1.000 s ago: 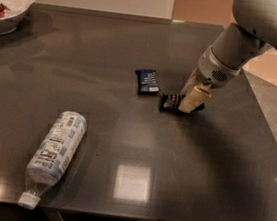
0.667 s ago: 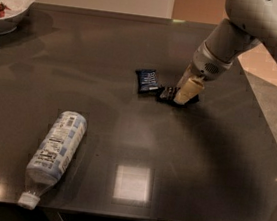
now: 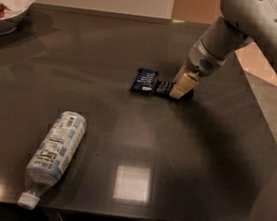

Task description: Move rxbar chocolate near rxbar blueberry

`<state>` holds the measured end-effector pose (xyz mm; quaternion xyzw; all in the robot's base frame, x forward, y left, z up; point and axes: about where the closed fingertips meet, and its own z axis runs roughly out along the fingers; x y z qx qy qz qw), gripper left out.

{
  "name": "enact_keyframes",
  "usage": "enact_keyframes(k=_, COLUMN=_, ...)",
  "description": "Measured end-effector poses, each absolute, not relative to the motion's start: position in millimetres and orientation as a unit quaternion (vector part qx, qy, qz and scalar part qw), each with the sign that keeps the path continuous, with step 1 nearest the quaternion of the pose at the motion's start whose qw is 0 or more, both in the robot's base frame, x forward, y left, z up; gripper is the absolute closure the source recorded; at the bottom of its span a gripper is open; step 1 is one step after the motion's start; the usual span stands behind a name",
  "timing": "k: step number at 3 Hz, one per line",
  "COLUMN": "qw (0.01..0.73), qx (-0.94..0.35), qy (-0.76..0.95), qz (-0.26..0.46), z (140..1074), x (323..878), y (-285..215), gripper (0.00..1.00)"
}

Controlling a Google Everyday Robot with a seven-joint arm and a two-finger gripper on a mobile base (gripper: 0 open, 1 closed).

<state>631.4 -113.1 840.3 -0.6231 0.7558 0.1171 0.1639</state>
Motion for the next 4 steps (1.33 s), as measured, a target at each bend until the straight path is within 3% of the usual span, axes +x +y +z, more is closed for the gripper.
enact_keyframes(k=2, qw=0.163, qx=-0.624, qy=0.755, qz=0.119, z=835.7, x=633.0, y=-109.9, gripper=0.11)
enact_keyframes(k=3, qw=0.162, qx=-0.624, qy=0.755, qz=0.12, z=833.8, x=633.6, y=-108.7, gripper=0.0)
enact_keyframes(k=4, qw=0.162, qx=-0.624, qy=0.755, qz=0.12, z=833.7, x=633.6, y=-108.7, gripper=0.0)
